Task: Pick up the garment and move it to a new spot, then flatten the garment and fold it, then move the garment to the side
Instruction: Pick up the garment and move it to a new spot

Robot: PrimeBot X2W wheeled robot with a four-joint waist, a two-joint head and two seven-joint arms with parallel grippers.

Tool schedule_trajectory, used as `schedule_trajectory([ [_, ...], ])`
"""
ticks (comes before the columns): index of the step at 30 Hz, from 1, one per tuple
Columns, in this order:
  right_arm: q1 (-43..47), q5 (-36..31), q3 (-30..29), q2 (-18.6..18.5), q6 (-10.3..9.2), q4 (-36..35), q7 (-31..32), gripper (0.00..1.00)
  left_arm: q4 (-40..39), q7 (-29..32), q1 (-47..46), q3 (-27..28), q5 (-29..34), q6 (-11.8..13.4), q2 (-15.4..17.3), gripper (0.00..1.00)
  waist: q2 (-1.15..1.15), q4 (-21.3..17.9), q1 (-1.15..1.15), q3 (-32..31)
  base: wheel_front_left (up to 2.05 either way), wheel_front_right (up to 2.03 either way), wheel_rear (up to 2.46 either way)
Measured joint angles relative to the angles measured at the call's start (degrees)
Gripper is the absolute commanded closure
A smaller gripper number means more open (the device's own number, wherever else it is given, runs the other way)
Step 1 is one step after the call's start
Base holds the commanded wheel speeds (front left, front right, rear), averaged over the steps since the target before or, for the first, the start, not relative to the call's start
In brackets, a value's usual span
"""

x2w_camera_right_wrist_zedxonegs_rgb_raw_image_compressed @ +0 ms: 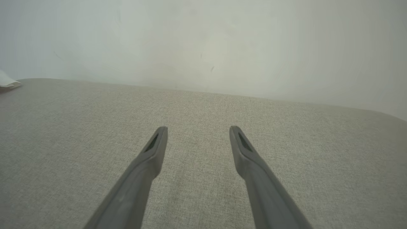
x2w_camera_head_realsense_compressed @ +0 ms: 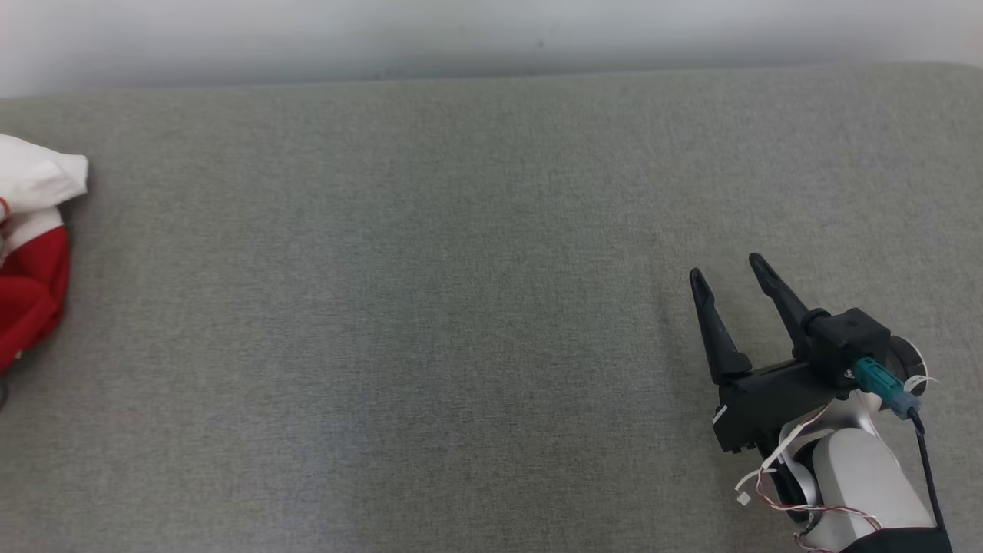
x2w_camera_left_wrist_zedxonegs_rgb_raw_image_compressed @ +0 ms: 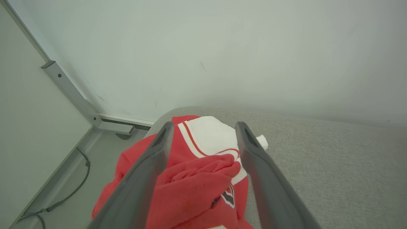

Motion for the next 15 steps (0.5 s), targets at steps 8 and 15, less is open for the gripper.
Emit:
schedule_trajectory([
  [8,-0.7,-0.4,0.1,-0.7,0.00,-1.2,0.8,0.00,3.7,17.5,-3.7,-4.6,-8.7,-0.3,1.2,0.00,0.00,-1.9,0.00,2.8,0.00,0.00,0.00],
  [15,-1.2,-0.2,0.5,-1.4,0.00,-2.2,1.1,0.00,7.1,26.2,-6.8,-8.5,-9.7,-0.3,4.7,0.00,-0.01,-2.9,-0.01,4.2,0.00,0.00,0.00],
])
